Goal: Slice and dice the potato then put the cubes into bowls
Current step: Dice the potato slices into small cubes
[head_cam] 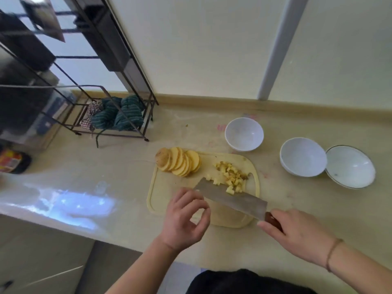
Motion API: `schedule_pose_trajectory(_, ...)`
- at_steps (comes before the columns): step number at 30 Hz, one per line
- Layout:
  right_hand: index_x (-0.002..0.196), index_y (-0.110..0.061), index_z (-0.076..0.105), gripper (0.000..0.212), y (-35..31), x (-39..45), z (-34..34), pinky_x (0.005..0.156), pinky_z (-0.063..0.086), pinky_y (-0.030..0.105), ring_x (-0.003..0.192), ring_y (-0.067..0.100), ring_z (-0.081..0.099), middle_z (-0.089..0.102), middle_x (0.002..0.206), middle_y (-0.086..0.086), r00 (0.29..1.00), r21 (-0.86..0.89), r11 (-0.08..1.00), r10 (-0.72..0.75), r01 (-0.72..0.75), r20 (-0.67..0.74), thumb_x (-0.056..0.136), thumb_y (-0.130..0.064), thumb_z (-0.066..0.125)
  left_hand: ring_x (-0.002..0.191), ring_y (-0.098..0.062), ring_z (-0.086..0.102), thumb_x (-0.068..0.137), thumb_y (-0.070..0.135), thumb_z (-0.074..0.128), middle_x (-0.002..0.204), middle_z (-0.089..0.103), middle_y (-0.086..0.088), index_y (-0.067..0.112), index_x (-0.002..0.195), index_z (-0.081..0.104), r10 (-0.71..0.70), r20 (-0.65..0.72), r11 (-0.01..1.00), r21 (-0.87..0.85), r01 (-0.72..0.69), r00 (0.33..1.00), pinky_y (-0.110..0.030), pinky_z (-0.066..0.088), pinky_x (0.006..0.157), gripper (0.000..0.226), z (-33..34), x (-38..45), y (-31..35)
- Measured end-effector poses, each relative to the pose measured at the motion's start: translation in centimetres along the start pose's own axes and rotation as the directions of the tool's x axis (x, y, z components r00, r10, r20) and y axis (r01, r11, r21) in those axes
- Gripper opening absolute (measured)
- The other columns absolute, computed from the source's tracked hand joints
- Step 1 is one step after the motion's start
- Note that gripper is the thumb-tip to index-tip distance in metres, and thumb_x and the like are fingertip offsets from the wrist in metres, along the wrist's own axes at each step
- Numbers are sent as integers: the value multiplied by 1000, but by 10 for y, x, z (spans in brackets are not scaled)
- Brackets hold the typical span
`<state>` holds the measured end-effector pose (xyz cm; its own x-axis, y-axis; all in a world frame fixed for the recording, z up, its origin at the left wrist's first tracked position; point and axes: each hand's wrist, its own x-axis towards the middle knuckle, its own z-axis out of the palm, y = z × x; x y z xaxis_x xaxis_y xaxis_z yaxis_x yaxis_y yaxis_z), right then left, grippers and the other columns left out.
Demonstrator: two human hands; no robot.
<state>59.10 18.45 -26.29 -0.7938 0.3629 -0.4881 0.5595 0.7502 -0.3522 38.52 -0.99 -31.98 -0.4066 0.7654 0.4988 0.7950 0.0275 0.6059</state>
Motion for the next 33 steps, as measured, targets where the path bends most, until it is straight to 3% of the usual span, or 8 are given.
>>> schedule_pose_trajectory(5, 90, -35, 40, 54, 2, 3, -2, 58, 44, 27, 64, 9, 52, 58, 80, -10, 999, -259, 965, -41, 49, 35, 86, -77, 8, 69, -10, 50, 87, 33, 67, 68, 55, 13, 22, 65, 60, -188, 190, 975, 152, 161, 963, -25, 45, 62, 25, 30, 9, 13)
schedule_pose_trajectory(9, 101, -31, 46, 59, -4, 6, 2, 58, 44, 28, 66, 12, 51, 52, 81, -11, 997, -343, 936, -64, 72, 36, 88, -75, 8, 68, -13, 49, 86, 43, 63, 66, 53, 11, 26, 63, 48, -384, 284, 914, 254, 317, 878, -11, 23, 59, 32, 50, 27, 20)
schedule_pose_trajectory(12, 103, -29, 48, 64, -5, 9, 2, 61, 45, 30, 68, 14, 50, 50, 82, -11, 997, -369, 926, -65, 76, 43, 86, -74, 6, 79, -18, 52, 93, 39, 63, 80, 59, 5, 20, 73, 55, -491, 359, 864, 316, 392, 794, -22, 29, 57, 29, 59, 41, 19)
schedule_pose_trajectory(16, 107, -27, 49, 58, -6, 8, 2, 60, 43, 31, 69, 16, 50, 63, 93, -7, 997, -402, 913, -64, 76, 43, 93, -71, 14, 83, -20, 53, 95, 34, 61, 85, 56, 2, 15, 79, 58, -539, 384, 840, 312, 444, 750, -30, 37, 67, 26, 71, 55, 10)
schedule_pose_trajectory(19, 108, -26, 49, 58, -8, 8, 1, 59, 40, 31, 71, 18, 54, 64, 97, -6, 996, -414, 906, -83, 88, 31, 94, -70, 14, 83, -19, 51, 96, 31, 61, 86, 56, 0, 13, 78, 57, -541, 383, 840, 297, 454, 749, -30, 38, 66, 25, 80, 61, 6)
schedule_pose_trajectory(22, 106, -27, 48, 58, -8, 7, -1, 59, 41, 30, 68, 16, 50, 60, 90, -7, 995, -392, 915, -94, 98, 29, 93, -71, 13, 76, -15, 48, 92, 26, 68, 79, 55, 3, 12, 74, 59, -474, 338, 881, 197, 431, 813, -28, 38, 63, 25, 76, 58, 3)
schedule_pose_trajectory(27, 93, -32, 33, 68, -4, 3, -4, 49, 31, 23, 66, 13, 48, 44, 77, -10, 994, -363, 926, -106, 104, 15, 71, -74, -14, 70, -9, 50, 87, 33, 64, 76, 54, 11, 20, 76, 60, -444, 99, 894, 115, 433, 891, -21, 43, 59, 18, 27, 32, -20)
schedule_pose_trajectory(33, 95, -33, 34, 81, -2, -2, 0, 52, 33, 25, 68, 12, 49, 48, 82, -11, 997, -348, 935, -74, 75, 15, 57, -72, -26, 84, -11, 53, 86, 16, 76, 83, 58, 11, 15, 82, 70, -479, 240, 876, 197, 440, 845, -25, 46, 74, 7, 14, 19, -43)
